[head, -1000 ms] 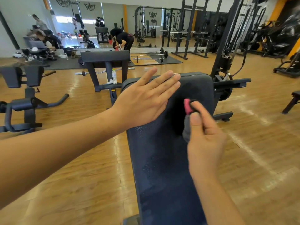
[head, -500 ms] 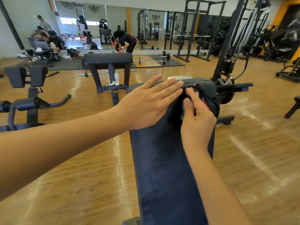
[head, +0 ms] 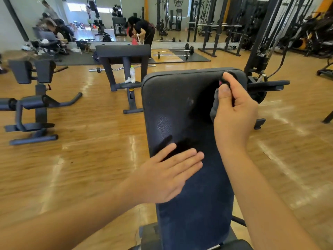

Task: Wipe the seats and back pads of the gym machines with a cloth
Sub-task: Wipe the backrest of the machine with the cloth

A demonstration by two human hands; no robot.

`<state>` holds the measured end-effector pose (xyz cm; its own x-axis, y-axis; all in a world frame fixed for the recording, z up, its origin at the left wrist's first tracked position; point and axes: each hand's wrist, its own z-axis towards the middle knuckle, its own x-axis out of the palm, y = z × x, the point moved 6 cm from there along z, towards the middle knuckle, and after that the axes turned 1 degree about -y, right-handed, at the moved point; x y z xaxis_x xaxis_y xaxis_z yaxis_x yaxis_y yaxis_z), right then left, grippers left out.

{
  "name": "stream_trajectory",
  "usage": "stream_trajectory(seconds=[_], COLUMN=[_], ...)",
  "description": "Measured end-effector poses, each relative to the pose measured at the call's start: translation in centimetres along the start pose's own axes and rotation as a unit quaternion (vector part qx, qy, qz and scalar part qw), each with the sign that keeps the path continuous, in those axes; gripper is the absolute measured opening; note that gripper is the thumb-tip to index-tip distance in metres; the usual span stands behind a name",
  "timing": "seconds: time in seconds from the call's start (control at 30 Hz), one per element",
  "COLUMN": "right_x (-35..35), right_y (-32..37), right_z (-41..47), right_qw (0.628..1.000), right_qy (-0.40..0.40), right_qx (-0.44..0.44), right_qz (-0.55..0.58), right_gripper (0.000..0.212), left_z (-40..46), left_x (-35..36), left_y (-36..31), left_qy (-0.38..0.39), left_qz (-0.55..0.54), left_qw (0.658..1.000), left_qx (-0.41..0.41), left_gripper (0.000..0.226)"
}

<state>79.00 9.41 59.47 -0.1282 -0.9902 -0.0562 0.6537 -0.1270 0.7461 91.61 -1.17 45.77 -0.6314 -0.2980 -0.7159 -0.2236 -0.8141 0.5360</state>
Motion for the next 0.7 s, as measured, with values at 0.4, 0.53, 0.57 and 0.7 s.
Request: stream_trajectory(seconds=[0.4, 0.53, 0.57, 0.7], right_x=[5.1, 5.5, 4.9, 1.1], right_y=[0.4, 0.8, 1.0, 1.4], right_z=[-6.2, -9.4, -8.9, -4.9], right_qw=[0.998, 0.991, 0.991, 0.992], right_qy=[0.024, 0.104, 0.11, 0.026], right_qx=[-0.049, -0.075, -0.055, 0.038], right_qz=[-0.015, 0.024, 0.044, 0.122], right_gripper=[0.031, 0.032, 0.031, 0.027], left_z=[-1.9, -2.6, -2.3, -1.5], left_x=[6.4, 7.9, 7.3, 4.9], left_y=[-3.4, -3.7, -3.6, -3.0], left_qy=[0.064, 0.14, 0.127, 0.037], left_qz=[0.041, 0.027, 0.027, 0.034], left_qw=[0.995, 0.987, 0.99, 0.997], left_qx=[0.059, 0.067, 0.062, 0.054], left_gripper=[0.047, 0.048, 0.046, 0.055])
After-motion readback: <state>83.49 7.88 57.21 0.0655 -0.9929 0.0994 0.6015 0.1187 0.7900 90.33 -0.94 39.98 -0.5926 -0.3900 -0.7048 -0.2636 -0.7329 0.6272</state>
